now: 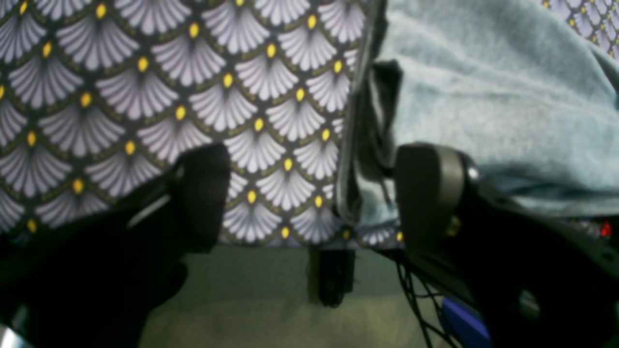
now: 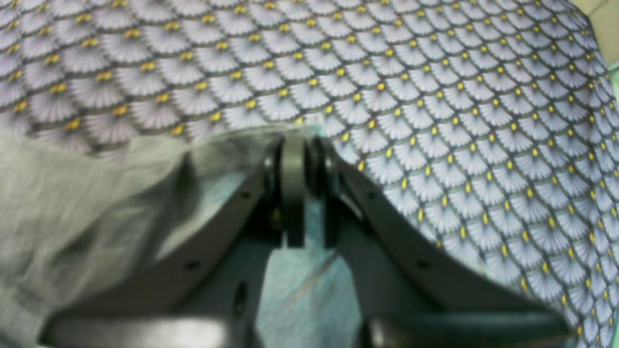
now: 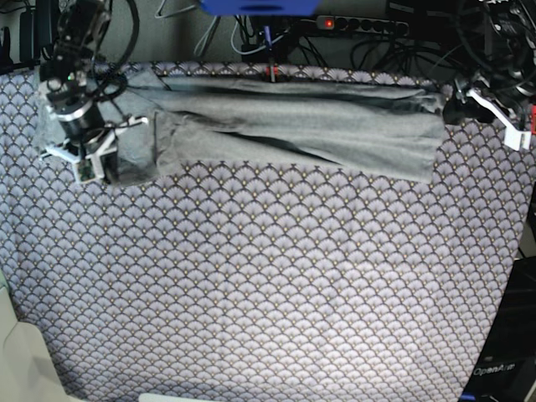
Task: Fold the T-shirt properly
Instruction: 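Regrasp the strip's end with the right gripper and tuck it flat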
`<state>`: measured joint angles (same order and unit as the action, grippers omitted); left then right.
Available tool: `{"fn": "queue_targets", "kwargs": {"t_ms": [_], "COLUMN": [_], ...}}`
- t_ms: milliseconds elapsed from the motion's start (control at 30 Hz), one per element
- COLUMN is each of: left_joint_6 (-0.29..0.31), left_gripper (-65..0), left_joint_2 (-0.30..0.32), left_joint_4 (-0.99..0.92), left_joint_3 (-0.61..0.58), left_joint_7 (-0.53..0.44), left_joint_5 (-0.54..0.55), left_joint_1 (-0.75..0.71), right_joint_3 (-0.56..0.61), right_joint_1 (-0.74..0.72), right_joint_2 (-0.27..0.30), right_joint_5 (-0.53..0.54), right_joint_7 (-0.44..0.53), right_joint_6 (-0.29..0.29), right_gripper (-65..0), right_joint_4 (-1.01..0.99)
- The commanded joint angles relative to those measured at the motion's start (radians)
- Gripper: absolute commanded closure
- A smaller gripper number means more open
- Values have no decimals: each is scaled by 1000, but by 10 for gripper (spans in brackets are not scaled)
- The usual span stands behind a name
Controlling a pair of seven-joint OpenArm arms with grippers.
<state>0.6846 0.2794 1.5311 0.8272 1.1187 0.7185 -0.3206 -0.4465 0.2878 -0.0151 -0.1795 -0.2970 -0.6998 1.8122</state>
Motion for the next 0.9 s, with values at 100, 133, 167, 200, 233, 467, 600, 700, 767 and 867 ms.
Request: {"fn": "queue_targets", "kwargs": {"t_ms": [100,133,167,200,233,467,600,700,767,867], "left_joint_6": [7,7,8,8,8,8,10,10,10,10], "left_gripper": [-520,-520,-520,-520,-520,-520,-520,-520,-520,-520], "left_joint_2": [22,22,22,22,22,22,22,22,24,24], "left_joint_4": [12,12,12,12,12,12,12,12,12,12], "left_joint_3": [4,4,4,4,4,2,2,1,1,1], "left_joint_7": [-19,-21,-21,-19,-19,-19,-21,-19,-21,-18], "left_joint_5": [17,17,17,17,17,17,17,17,17,17], "left_joint_1": [4,4,4,4,4,4,4,4,4,4], "right_joint_3": [13,8,5,1,-11,-123,-174,-179,-179,-179], "right_joint_1": [81,98,115,133,149,196,227,255,278,317], "right_joint_2": [8,8,13,17,33,71,73,73,70,65], "right_joint_5": [28,48,76,96,113,200,242,259,259,259], "right_joint_7": [28,28,28,29,29,29,29,46,78,134], "right_joint_6": [2,2,2,2,2,2,2,2,2,2], "right_gripper": [-34,-34,-33,-33,-33,-33,-33,-33,-33,-33], "right_joint_4": [79,87,91,94,96,94,93,93,91,77]}}
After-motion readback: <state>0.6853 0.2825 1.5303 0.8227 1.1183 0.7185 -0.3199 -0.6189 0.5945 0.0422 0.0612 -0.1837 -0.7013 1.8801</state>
